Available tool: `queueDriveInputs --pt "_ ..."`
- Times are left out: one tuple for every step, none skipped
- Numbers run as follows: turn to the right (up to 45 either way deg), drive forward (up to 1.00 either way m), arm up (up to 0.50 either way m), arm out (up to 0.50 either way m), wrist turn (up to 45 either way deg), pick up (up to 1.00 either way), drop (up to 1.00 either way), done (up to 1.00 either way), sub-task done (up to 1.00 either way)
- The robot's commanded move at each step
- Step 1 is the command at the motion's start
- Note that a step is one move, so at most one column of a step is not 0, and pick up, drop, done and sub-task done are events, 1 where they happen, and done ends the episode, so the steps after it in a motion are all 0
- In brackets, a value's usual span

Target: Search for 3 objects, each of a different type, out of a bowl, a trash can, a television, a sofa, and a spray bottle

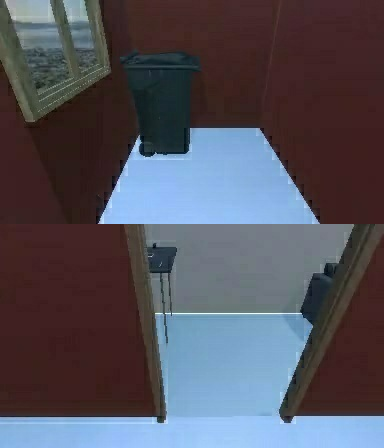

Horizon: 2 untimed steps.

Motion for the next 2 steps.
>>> queueDriveInputs --pt "0.0 1.0 0.0 0.0 0.0 0.0 0.0 0.0 0.0" --pt "0.0 0.15 0.0 0.0 0.0 0.0 0.0 0.0 0.0"
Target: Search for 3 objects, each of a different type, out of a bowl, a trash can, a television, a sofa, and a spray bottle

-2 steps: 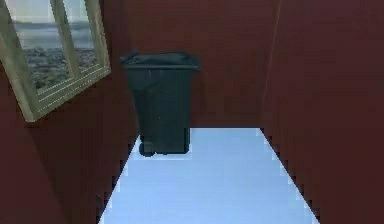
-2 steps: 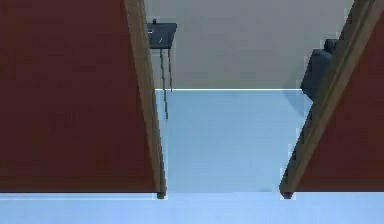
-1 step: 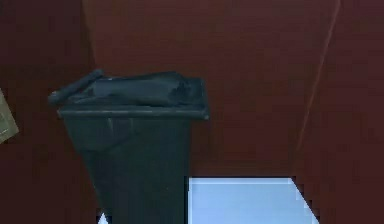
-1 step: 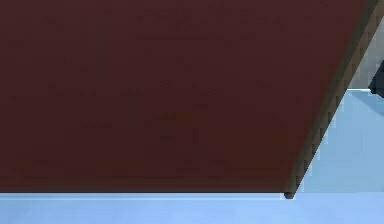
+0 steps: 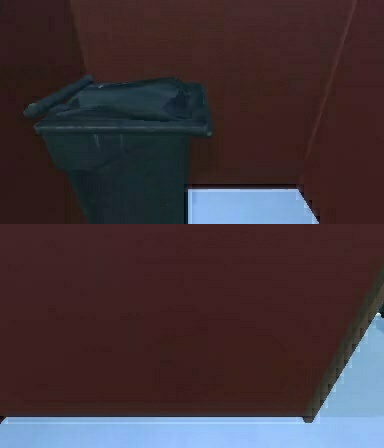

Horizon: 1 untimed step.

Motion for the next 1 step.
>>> queueDriveInputs --pt "-15.0 0.0 0.0 0.0 0.0 0.0 0.0 0.0 0.0"
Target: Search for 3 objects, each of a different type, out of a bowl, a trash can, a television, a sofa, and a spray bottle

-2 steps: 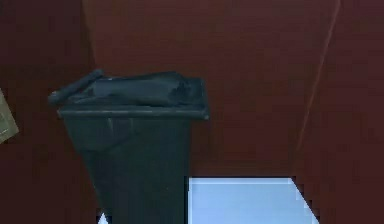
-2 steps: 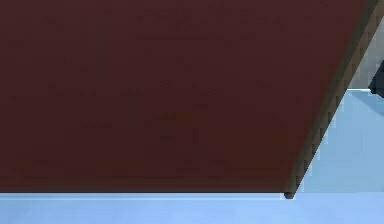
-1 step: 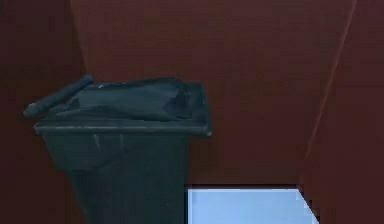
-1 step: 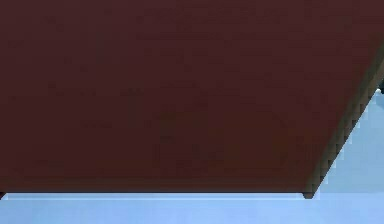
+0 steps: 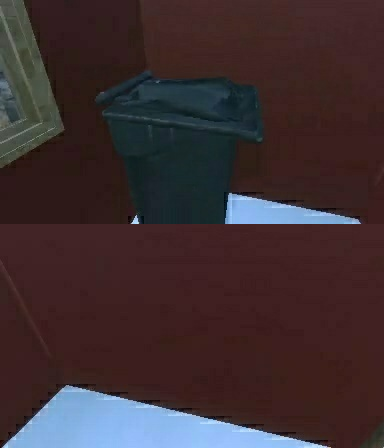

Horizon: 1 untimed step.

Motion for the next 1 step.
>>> queueDriveInputs --pt "0.0 0.0 0.0 0.0 0.0 0.0 0.0 1.0 0.0"
